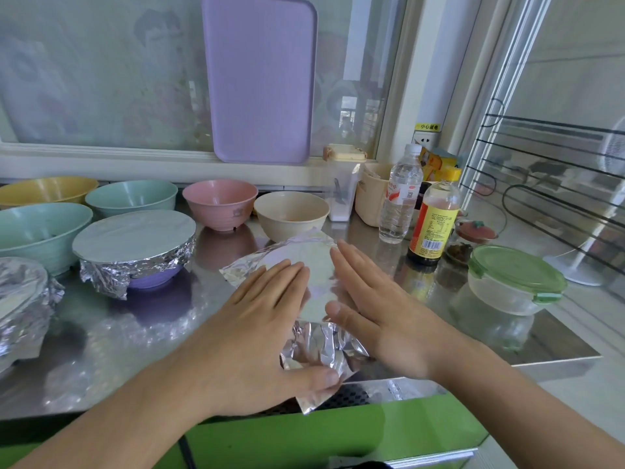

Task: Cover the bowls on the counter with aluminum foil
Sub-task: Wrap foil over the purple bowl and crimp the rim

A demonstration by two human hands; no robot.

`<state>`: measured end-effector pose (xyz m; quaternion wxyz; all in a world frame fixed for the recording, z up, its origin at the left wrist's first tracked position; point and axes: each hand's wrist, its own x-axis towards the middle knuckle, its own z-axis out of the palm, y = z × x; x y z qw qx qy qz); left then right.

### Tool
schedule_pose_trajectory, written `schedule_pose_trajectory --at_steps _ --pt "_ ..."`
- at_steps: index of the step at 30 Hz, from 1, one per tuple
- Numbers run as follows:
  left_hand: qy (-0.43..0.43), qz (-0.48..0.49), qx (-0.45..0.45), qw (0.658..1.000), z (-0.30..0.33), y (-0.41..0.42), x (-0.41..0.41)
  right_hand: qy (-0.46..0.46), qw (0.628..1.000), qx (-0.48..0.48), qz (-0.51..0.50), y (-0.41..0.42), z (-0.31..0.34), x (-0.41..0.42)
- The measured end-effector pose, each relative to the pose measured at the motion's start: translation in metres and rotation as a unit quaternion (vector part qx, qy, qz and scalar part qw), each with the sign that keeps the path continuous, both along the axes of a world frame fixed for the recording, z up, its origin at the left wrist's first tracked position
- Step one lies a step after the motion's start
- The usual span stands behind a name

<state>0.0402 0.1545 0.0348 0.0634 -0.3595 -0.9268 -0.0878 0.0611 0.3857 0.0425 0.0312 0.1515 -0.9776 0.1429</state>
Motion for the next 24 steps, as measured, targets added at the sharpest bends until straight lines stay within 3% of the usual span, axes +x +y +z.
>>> schedule_pose_trajectory --at_steps 4,9,12,15,18,22,24 --pt "-0.010 0.013 0.007 1.000 0.001 -0.003 0.000 -0.027 0.999 0.016 -0.031 -0.005 0.013 0.000" --pt "0.024 0.015 0.047 0.998 -0.002 0.010 0.008 0.053 0.998 0.019 0.036 -0.017 0.015 -0.048" --pt "0.023 0.028 0.029 0.999 -0.002 0.011 0.010 0.127 0.979 0.125 0.094 -0.012 -0.006 -0.068" --pt "0.006 0.033 0.005 0.999 -0.003 0.004 0.008 0.182 0.966 0.156 0.094 -0.002 -0.012 -0.068" --pt "0.010 0.025 0.010 1.000 -0.009 -0.003 0.002 0.127 0.975 0.160 0.086 -0.001 -0.008 -0.060" --pt "0.022 0.015 0.021 0.999 -0.011 -0.011 -0.007 -0.007 0.999 0.026 -0.032 -0.001 0.001 -0.047" --pt "0.022 0.011 0.012 1.000 -0.008 -0.015 -0.009 -0.014 0.999 0.008 -0.048 -0.002 0.003 -0.043"
